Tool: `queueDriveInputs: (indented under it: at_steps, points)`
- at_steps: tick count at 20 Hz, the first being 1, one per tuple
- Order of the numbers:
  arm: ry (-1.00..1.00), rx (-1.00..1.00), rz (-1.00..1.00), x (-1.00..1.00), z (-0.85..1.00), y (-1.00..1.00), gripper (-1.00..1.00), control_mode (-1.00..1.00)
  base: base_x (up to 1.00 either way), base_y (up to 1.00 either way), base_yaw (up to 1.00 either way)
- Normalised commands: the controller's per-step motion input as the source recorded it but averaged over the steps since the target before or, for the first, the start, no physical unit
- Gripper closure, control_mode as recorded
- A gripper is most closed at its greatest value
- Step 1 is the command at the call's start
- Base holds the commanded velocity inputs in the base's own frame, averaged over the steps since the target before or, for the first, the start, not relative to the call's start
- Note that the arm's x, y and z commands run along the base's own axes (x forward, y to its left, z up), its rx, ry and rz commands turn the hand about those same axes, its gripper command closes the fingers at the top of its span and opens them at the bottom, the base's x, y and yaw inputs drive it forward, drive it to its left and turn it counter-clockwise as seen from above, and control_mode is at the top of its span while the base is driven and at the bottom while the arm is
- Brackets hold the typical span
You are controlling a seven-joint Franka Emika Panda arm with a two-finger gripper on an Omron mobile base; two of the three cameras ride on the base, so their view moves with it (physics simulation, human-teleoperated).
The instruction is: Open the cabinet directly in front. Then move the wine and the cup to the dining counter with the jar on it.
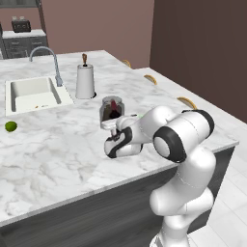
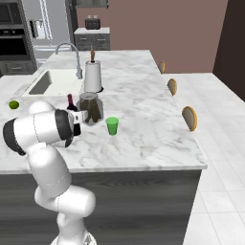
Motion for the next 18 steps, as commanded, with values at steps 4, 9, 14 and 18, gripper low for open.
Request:
queueDriveInputs:
  at_steps: [4,9,14,18]
  points:
    - [-0.07,0.1,0.0,0.28,-0.16,0.0,1.0,-1.0,0.0,0.0,0.0]
    - [-0.02,0.11,0.0,0.08,-0.22,0.0,1.0,-1.0,0.0,0.0,0.0]
    - [0.0,0.06,0.0,0.01,-0.09,0.0,1.0,-1.0,0.0,0.0,0.0]
    - [-0.03,0.0,0.0,0.0,-0.03,0.0,1.0,-1.0,0.0,0.0,0.0]
